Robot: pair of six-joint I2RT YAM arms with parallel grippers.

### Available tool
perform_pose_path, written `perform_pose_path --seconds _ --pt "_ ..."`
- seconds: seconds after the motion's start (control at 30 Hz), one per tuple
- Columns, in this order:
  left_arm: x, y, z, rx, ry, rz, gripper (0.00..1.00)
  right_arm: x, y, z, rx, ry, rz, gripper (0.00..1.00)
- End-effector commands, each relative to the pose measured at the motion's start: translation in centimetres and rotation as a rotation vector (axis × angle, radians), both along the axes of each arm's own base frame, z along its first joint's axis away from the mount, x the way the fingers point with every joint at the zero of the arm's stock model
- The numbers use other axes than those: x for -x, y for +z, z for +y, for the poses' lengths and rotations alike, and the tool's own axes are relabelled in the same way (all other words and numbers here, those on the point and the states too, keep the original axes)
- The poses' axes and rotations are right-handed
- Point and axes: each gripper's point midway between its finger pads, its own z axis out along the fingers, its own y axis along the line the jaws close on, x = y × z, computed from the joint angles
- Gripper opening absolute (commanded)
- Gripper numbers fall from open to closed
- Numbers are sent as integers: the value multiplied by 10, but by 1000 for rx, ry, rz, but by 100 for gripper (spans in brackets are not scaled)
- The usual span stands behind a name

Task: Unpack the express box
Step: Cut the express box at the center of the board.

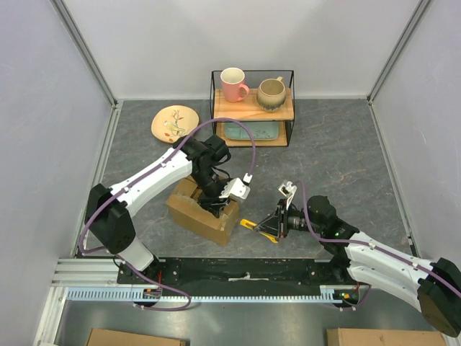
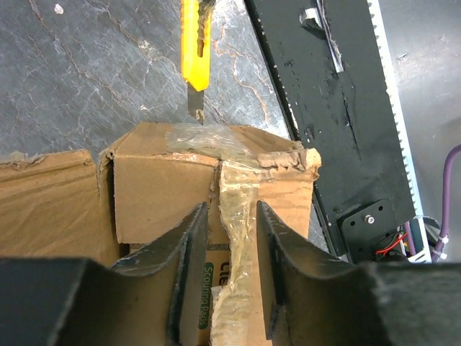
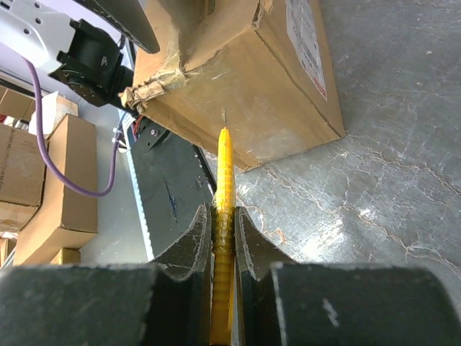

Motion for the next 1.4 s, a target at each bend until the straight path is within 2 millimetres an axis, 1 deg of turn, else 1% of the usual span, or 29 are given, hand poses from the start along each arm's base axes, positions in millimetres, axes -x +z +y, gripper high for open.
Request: perform_pose_path --seconds 0.0,0.1,0.23,0.27,0.3,0.33,0.5,0.73,0.8,0.9,1.13,1.37 --pt "34 2 24 -102 -33 169 32 -13 34 11 -83 -10 -92 0" --pt "33 0 23 -112 -25 184 24 -12 37 11 -99 -7 -96 0" --pt "32 -1 21 -119 -18 192 22 -9 43 13 -123 11 -102 0" --pt "31 0 21 -115 -19 190 20 -8 43 13 -125 10 -102 0" --pt "30 2 19 -111 -17 184 10 -8 44 12 -125 11 -104 0" --pt "29 3 19 -111 -12 181 2 -8 46 13 -131 13 -106 0" --pt "25 16 14 -83 6 149 2 -6 48 13 -143 18 -102 0" --pt "21 30 10 -58 30 113 2 -3 59 10 -175 16 -116 0" --pt "23 32 9 -56 30 113 2 -3 63 10 -182 13 -119 0" --pt "28 34 11 -55 30 111 2 -5 61 10 -167 9 -111 0" --pt "36 40 10 -42 24 105 1 -8 52 13 -137 5 -83 0" --pt "46 42 5 -35 -4 118 2 -11 57 14 -145 -6 -75 0"
